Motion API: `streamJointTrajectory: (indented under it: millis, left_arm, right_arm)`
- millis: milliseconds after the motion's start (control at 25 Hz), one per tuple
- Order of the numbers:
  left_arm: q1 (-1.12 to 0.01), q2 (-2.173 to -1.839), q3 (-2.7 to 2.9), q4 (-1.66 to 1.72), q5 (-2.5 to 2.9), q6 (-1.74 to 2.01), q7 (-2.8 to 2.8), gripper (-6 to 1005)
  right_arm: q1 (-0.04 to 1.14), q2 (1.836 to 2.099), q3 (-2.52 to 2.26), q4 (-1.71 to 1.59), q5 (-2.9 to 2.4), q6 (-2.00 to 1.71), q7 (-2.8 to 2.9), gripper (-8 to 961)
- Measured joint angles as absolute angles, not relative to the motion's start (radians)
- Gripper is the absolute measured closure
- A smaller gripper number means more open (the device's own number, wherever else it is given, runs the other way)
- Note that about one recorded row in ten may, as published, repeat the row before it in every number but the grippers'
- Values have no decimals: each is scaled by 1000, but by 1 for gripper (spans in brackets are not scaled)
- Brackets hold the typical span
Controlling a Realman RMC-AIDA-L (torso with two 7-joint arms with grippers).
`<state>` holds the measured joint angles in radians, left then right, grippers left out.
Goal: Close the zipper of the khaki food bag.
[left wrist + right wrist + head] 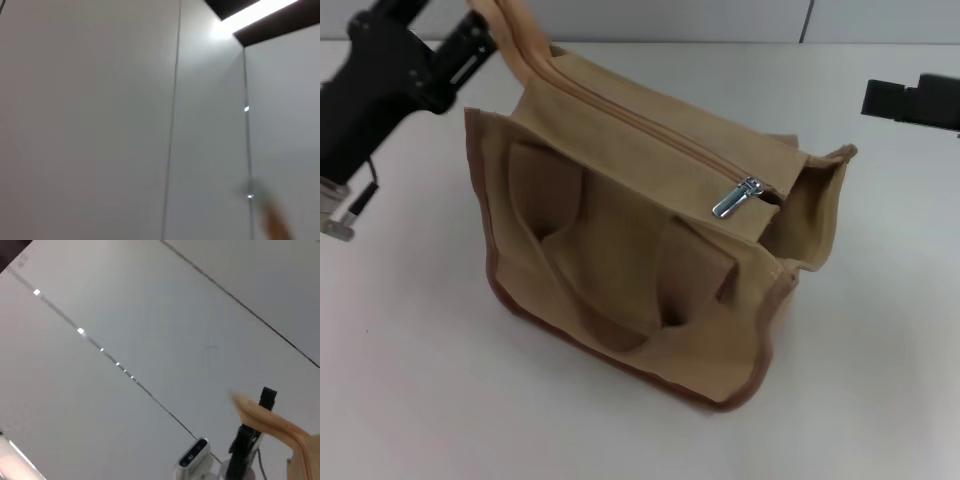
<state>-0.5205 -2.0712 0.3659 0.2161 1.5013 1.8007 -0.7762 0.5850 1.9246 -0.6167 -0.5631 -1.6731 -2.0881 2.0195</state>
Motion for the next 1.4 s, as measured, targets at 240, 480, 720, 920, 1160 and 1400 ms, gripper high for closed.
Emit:
streamJointTrajectory:
  millis: [240,480,720,920,1160,1400]
  left_arm:
    - [-514,-2069,466,367,1504,1945,-937,229]
    - [-467,-2068,714,478,1505,1995,-1009,188]
    - [-397,-2065,873,499,1506,1991,-998,161]
    - [-360,-2064,876,496,1509,1980,-998,161]
    - [-340,-2066,884,494,1599,1895,-975,161]
    - [-337,-2068,888,493,1625,1834,-969,161]
  right_arm:
    - [570,1967,-623,-568,-1675,-2112,1731,281]
    - [552,2001,-712,-570,-1743,-2144,1494,250]
    - [513,2023,-866,-571,-1802,-2176,1327,250]
    - [508,2067,-912,-556,-1915,-2048,1293,250]
    - [547,2083,-942,-462,-1940,-1811,1244,250]
    - [555,2083,-926,-461,-1935,-1674,1248,250]
